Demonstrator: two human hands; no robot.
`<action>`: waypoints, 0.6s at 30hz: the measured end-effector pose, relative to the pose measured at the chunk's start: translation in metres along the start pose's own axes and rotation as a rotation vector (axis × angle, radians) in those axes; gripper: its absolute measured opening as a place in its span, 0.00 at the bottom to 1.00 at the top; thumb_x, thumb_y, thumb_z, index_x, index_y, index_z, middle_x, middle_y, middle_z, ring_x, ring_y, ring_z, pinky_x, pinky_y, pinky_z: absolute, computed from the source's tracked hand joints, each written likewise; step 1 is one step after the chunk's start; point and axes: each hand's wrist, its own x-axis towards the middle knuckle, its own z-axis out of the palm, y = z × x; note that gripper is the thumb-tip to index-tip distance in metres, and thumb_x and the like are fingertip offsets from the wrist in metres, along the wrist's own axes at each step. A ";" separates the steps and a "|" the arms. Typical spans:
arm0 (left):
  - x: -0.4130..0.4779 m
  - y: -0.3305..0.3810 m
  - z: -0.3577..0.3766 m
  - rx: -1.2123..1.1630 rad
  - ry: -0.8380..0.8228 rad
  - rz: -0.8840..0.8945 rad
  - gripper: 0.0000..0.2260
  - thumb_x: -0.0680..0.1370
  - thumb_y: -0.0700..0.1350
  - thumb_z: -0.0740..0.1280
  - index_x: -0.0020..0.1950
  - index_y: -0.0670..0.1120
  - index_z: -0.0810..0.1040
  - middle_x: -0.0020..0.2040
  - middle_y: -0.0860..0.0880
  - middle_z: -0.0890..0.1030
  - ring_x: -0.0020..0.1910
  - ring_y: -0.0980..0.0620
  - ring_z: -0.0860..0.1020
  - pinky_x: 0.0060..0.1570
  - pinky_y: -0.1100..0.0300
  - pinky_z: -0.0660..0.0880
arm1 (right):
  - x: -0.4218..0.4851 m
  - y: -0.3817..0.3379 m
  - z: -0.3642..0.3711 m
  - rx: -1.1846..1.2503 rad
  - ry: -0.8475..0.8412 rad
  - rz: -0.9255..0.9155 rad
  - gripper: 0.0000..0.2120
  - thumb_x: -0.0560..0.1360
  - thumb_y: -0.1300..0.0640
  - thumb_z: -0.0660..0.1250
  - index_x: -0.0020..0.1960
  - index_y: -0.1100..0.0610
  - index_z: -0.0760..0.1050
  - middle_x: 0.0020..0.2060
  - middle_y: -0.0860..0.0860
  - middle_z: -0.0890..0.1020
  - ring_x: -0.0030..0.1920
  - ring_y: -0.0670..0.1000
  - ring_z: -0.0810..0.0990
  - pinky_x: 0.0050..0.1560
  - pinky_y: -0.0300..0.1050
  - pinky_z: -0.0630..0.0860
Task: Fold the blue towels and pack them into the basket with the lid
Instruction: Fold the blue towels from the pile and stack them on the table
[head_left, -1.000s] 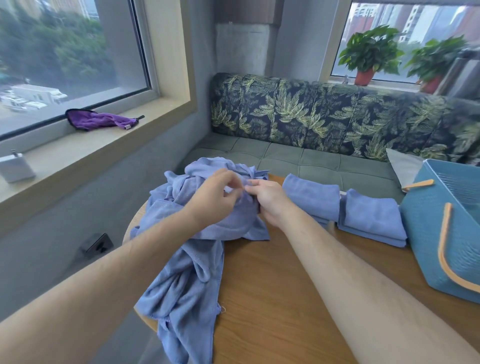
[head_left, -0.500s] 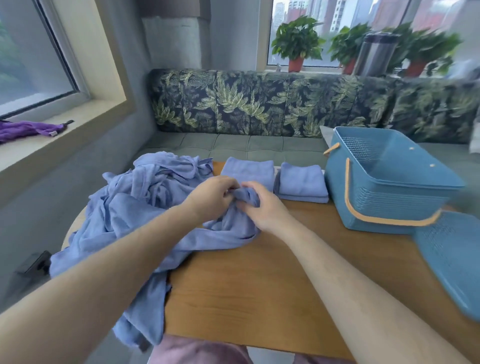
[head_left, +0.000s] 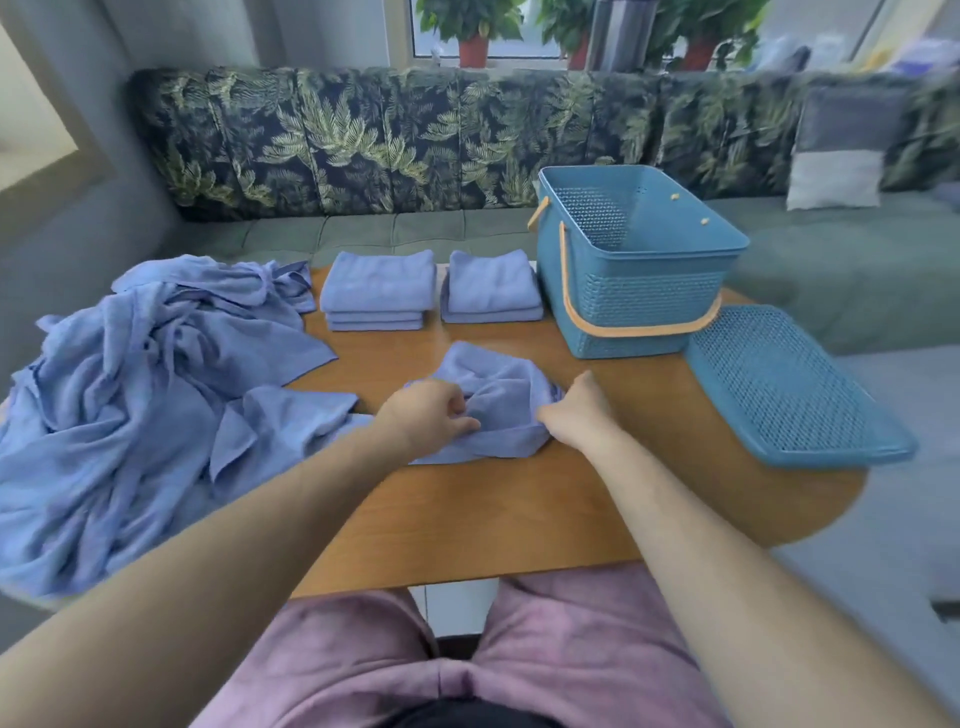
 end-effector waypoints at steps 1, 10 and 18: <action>-0.002 0.004 0.007 -0.009 0.017 0.006 0.13 0.77 0.57 0.69 0.49 0.47 0.78 0.46 0.50 0.80 0.46 0.50 0.76 0.45 0.55 0.70 | -0.002 0.007 0.002 -0.034 0.024 0.023 0.31 0.77 0.51 0.68 0.73 0.66 0.63 0.63 0.59 0.78 0.61 0.60 0.79 0.54 0.47 0.74; -0.001 0.024 0.013 -0.162 -0.017 -0.144 0.15 0.79 0.52 0.66 0.45 0.39 0.79 0.36 0.46 0.78 0.34 0.50 0.74 0.36 0.54 0.72 | -0.009 0.024 0.005 0.003 -0.035 -0.088 0.16 0.80 0.50 0.61 0.35 0.54 0.67 0.32 0.50 0.74 0.33 0.53 0.74 0.30 0.48 0.70; -0.003 0.040 0.023 -0.308 -0.007 -0.089 0.11 0.74 0.51 0.73 0.49 0.46 0.77 0.41 0.49 0.83 0.42 0.52 0.79 0.44 0.59 0.72 | -0.022 0.018 0.013 0.363 -0.213 -0.129 0.16 0.71 0.54 0.77 0.44 0.57 0.71 0.36 0.53 0.75 0.37 0.48 0.76 0.38 0.42 0.71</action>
